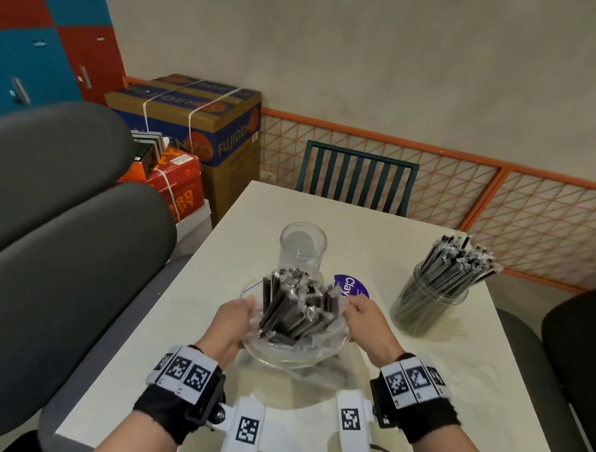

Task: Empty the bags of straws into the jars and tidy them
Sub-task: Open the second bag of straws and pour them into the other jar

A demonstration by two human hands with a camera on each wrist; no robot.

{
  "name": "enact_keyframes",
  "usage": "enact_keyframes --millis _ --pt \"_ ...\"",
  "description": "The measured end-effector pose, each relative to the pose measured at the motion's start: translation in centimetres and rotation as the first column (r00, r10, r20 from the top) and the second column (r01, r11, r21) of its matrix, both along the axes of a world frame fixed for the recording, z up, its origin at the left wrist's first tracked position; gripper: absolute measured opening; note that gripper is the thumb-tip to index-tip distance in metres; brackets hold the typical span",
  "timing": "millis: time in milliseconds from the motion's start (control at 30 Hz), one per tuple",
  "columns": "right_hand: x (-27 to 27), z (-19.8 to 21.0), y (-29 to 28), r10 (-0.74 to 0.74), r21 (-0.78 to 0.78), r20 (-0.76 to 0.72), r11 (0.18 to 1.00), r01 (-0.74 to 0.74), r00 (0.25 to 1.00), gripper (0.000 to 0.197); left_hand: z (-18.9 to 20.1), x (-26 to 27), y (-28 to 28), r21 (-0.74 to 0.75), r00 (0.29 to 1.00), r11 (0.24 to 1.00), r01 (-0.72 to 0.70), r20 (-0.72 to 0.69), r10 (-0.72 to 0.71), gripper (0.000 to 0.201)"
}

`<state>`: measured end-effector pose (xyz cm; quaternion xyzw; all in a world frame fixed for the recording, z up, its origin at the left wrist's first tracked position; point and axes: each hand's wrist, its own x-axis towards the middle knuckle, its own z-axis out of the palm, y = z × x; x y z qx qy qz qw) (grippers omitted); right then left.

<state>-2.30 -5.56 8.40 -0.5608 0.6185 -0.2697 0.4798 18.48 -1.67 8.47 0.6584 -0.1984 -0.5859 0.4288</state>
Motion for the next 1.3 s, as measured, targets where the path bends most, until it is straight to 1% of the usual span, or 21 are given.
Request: enact_keyframes --millis 100,167,233,300,367,400,467,500,567,600,633,700,800,833,900,967,1000,1067,1133,1200,1300 --pt "-0.2 -1.5 0.0 -0.197 0.290 0.284 0.950 0.112 0.938 0.029 -0.5 0.3 -0.6 0.145 0.927 0.978 -0.150 -0.324 0.190 0.028" --pt "0.2 -2.3 0.2 -0.323 0.450 0.430 0.886 0.110 0.843 0.030 -0.7 -0.1 -0.8 0.180 0.869 0.960 -0.214 -0.414 0.272 0.031" --pt "0.2 -2.1 0.5 -0.383 0.511 0.533 0.856 0.074 0.754 0.031 -0.6 -0.1 -0.5 0.146 0.858 0.967 -0.211 -0.446 0.255 0.030" --pt "0.0 -1.3 0.7 -0.343 0.490 0.542 0.871 0.044 0.767 0.025 0.3 -0.3 0.1 0.061 0.876 0.988 -0.142 -0.456 0.155 0.024" --pt "-0.1 0.1 1.2 -0.116 0.339 0.355 0.941 -0.012 0.927 0.017 0.5 -0.6 0.5 -0.002 0.952 1.000 0.002 -0.306 -0.003 0.021" --pt "0.0 0.6 1.5 -0.009 0.247 0.218 0.968 -0.046 0.976 0.015 0.2 -0.6 0.4 0.009 0.980 0.998 0.059 -0.191 -0.056 0.034" --pt "0.4 1.2 2.0 0.075 0.096 0.080 0.992 -0.082 0.994 0.018 -0.8 -0.7 0.0 0.040 0.992 0.991 0.126 -0.009 -0.125 0.050" --pt "0.5 1.1 2.0 0.063 0.060 0.076 0.996 -0.068 0.995 0.021 -0.8 -0.9 -0.1 0.034 0.990 0.990 0.134 0.042 -0.136 0.043" --pt "0.7 0.6 1.8 0.015 0.059 0.125 0.998 -0.022 0.992 0.023 -1.4 -1.0 -0.8 0.019 0.987 0.994 0.106 0.119 -0.107 0.009" --pt "0.6 0.3 1.6 -0.022 0.101 0.175 0.995 0.004 0.984 0.021 -2.0 -0.7 -1.2 0.021 0.986 0.996 0.087 0.142 -0.089 0.012" --pt "0.6 0.0 1.3 -0.074 0.171 0.240 0.985 0.033 0.968 0.018 -2.2 -0.5 -1.4 0.041 0.990 0.997 0.071 0.121 -0.075 0.022" --pt "0.6 -0.7 0.8 -0.245 0.381 0.424 0.922 0.074 0.872 0.024 -2.5 0.0 -1.7 0.097 0.996 0.994 0.055 -0.080 -0.047 0.023" --pt "0.4 -0.8 0.9 -0.427 0.565 0.625 0.825 0.000 0.654 0.033 -2.9 0.8 -1.4 0.196 0.915 0.975 0.105 -0.402 -0.017 0.020" --pt "0.4 -0.7 1.0 -0.411 0.560 0.647 0.828 -0.034 0.642 0.033 -2.7 1.0 -1.1 0.179 0.871 0.969 0.172 -0.487 -0.065 0.021" --pt "0.3 -0.4 1.0 -0.275 0.485 0.644 0.868 -0.104 0.714 0.035 -2.7 1.5 -1.1 0.084 0.803 0.939 0.332 -0.547 -0.235 0.034" --pt "0.4 0.0 0.7 -0.143 0.427 0.558 0.894 -0.135 0.818 0.031 -2.4 1.5 -1.2 0.052 0.828 0.902 0.429 -0.422 -0.369 0.032" --pt "0.3 -0.1 0.4 -0.130 0.422 0.508 0.899 -0.114 0.852 0.028 -2.5 1.4 -1.2 0.074 0.866 0.908 0.411 -0.342 -0.364 0.028" --pt "0.3 -0.1 0.3 -0.156 0.433 0.422 0.900 -0.047 0.893 0.025 -2.3 1.0 -1.2 0.067 0.905 0.939 0.337 -0.296 -0.304 0.028" --pt "0.3 -0.5 0.6 -0.231 0.458 0.400 0.888 0.025 0.887 0.030 -3.0 0.8 -1.7 0.089 0.919 0.981 0.172 -0.372 -0.128 0.030" --pt "0.3 -0.6 1.0 -0.272 0.465 0.383 0.883 0.070 0.883 0.038 -3.3 1.0 -1.6 0.133 0.884 0.990 0.043 -0.468 0.024 0.028" --pt "0.2 1.7 1.9 -0.207 0.331 0.346 0.940 0.087 0.915 0.041 -1.7 1.5 -0.2 0.105 0.818 0.993 0.056 -0.575 0.015 0.019"
